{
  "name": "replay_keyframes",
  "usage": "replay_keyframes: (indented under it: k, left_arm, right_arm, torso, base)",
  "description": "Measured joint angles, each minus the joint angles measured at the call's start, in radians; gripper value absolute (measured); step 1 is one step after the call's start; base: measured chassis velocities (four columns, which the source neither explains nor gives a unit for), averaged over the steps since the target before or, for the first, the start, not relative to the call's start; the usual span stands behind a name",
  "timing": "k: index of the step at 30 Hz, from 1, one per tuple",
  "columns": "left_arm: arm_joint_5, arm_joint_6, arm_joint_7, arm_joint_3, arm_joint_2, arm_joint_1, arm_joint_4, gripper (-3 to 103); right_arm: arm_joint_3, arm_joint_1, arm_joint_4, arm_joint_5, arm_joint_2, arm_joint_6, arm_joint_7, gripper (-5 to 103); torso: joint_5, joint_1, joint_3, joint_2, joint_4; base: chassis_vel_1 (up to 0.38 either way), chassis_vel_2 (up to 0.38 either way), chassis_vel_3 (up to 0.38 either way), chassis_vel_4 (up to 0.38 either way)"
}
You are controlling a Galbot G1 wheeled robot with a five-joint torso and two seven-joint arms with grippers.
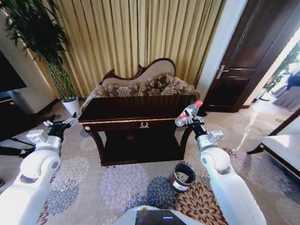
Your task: Move to the front of the table and place the trash on the table into the trash bin.
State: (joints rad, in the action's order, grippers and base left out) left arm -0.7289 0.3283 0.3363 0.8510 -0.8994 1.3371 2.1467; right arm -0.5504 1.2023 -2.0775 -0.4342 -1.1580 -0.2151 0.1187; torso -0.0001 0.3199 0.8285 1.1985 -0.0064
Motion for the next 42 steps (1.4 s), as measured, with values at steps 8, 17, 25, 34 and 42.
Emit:
replay_keyframes:
  k: [8,17,25,34,42]
  left_arm:
    - [-0.001,-0.001,-0.001,0.009,-0.005,0.003,0.004,100]
    - [0.003,-0.004,-0.005,-0.008,-0.022,-0.001,0.005,100]
    - [0.003,-0.007,-0.005,-0.004,-0.023,0.0,0.009,100]
    - [0.003,-0.022,-0.01,0.003,-0.025,0.01,0.009,100]
    - [-0.012,-0.03,-0.015,0.022,-0.008,0.023,0.04,100]
  right_arm:
    - [-0.065,0.05,0.205,0.059,-0.023,0.032,0.0,29]
    - [-0.093,0.079,0.427,0.081,-0.046,0.086,0.0,29]
    - [-0.084,0.046,0.609,0.121,-0.094,0.119,0.0,29]
    - [-0.069,0.019,0.737,0.141,-0.134,0.177,0.0,29]
    - [-0.062,-0.076,0.927,0.164,-0.151,0.266,0.0,29]
  torso:
    - [0.0002,0.001,0.001,-0.001,-0.0003]
    - [0.0,0.001,0.0,-0.001,-0.0001]
    - [0.0002,0.001,0.0,-0.001,0.0]
    - [0.0003,0.001,0.0,-0.001,-0.0001]
    - [0.0,0.001,0.0,-0.001,-0.0001]
  base:
    - [0.0,0.0,0.0,0.0]
    - [0.0,0.0,0.0,0.0]
    - [0.0,0.0,0.0,0.0]
    - [0.0,0.0,0.0,0.0]
    - [0.0,0.0,0.0,0.0]
